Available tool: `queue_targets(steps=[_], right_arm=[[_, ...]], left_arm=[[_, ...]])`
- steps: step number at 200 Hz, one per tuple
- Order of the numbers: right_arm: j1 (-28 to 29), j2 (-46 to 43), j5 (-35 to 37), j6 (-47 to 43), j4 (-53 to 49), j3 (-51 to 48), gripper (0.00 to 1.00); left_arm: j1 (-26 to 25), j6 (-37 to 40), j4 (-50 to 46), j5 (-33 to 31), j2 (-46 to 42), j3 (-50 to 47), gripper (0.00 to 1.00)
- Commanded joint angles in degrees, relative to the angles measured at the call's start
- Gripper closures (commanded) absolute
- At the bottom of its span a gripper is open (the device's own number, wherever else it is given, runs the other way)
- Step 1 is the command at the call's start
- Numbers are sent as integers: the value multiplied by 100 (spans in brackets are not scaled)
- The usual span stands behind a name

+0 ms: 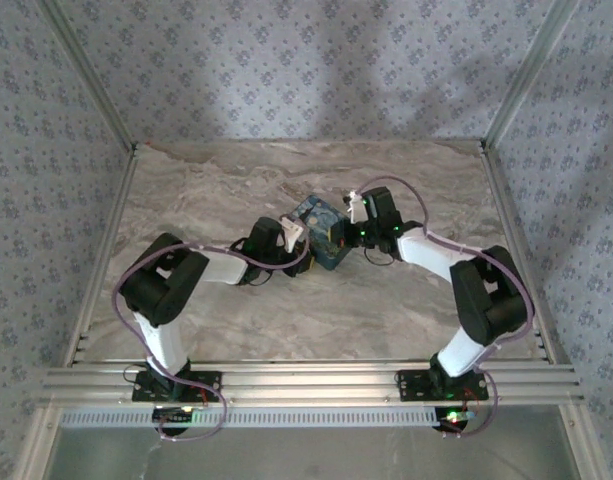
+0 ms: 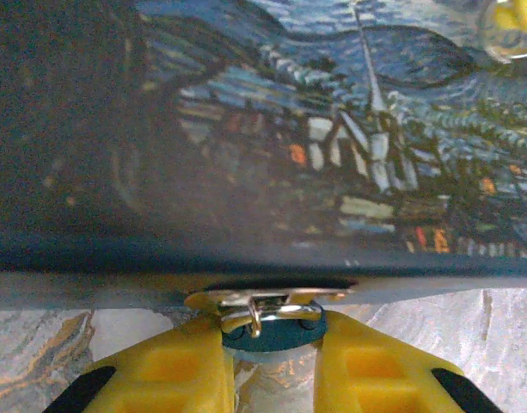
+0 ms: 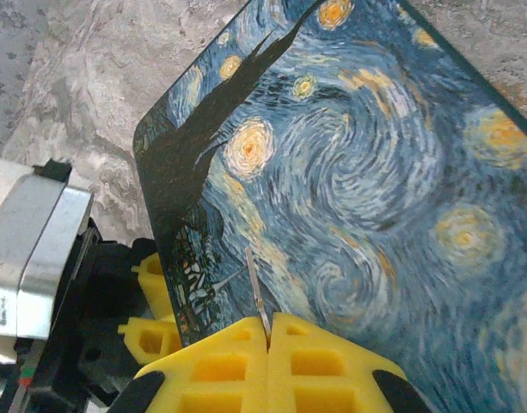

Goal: Unlock the padlock with the key

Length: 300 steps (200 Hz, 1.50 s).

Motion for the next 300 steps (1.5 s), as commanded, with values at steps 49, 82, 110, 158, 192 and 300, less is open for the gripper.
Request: queue_targets(steps=[49, 82, 110, 158, 192, 300], right_arm=[[135, -1468, 313, -651, 20, -958, 100], [356, -2058, 511, -711, 288, -1536, 100], [772, -2342, 826, -879, 513, -1939, 100], [1371, -2262, 1451, -1120, 1366, -2589, 100], [1559, -1970, 1670, -1130, 2028, -2887, 100], [1575, -1302, 2214, -808, 3161, -3161, 100]], left_arm=[[-51, -1100, -1198, 585, -437, 808, 83], [-108, -1360, -1749, 562, -508, 1084, 84], [-135, -1843, -1973, 614, -522, 1243, 83], [-152, -2466, -2048, 780, -463, 1370, 83], [-196, -2851, -2012, 806, -472, 1366, 83], [-352, -3596, -1688, 791, -517, 1308, 84]])
